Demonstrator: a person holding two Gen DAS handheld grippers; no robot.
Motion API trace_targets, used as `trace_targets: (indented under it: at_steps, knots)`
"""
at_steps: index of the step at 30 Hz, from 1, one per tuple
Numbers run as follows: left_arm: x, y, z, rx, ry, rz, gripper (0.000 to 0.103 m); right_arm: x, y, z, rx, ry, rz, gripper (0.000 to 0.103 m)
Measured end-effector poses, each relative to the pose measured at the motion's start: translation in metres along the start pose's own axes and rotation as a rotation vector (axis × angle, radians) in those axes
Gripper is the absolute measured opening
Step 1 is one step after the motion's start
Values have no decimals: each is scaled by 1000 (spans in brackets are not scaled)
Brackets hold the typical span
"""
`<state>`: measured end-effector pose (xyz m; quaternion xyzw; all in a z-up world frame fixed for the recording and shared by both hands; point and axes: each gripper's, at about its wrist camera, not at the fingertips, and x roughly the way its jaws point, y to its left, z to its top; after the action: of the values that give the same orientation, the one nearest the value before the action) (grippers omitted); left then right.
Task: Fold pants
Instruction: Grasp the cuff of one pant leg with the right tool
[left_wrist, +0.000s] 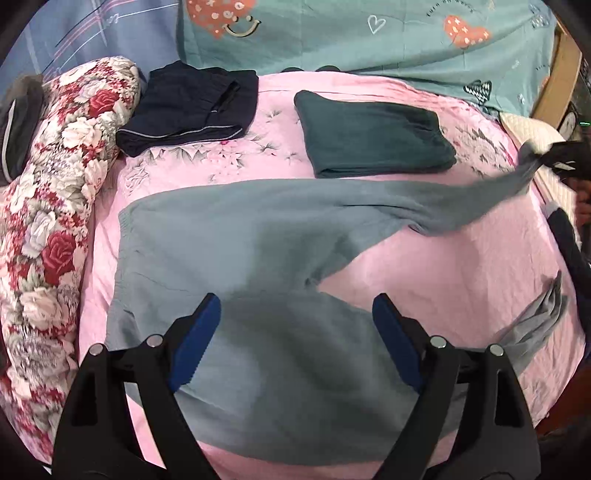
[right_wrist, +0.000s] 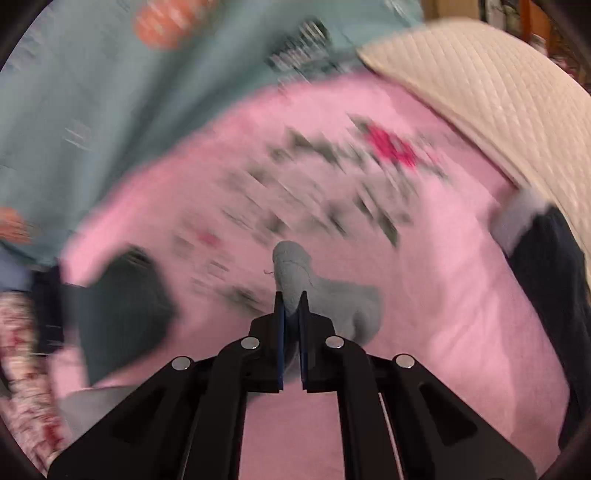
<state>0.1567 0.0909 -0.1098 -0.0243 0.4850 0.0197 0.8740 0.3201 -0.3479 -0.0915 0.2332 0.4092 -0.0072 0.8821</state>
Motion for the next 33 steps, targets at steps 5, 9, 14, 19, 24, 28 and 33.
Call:
trace_targets:
  at_steps: [5, 9, 14, 19, 24, 28, 33]
  knots:
    - [-5, -14, -6, -11, 10, 14, 86, -37, -59, -20, 5, 25, 65, 6]
    - [-11, -28, -13, 13, 24, 14, 86, 0, -137, -78, 56, 352, -237, 16]
    - [-14, -36, -16, 19, 34, 35, 88, -25, -149, -70, 109, 246, -201, 25]
    - [-25, -45, -19, 39, 22, 73, 88, 9, -113, -39, -73, 238, -192, 45]
    - [-36, -32, -27, 10, 36, 142, 88, 69, -95, -38, -298, 337, -284, 39]
    - [-41, -12, -34, -69, 45, 176, 88, 75, -75, -21, -393, 269, -298, 10]
    - [-34, -8, -37, -110, 72, 177, 88, 77, -79, 4, -344, 215, -312, 27]
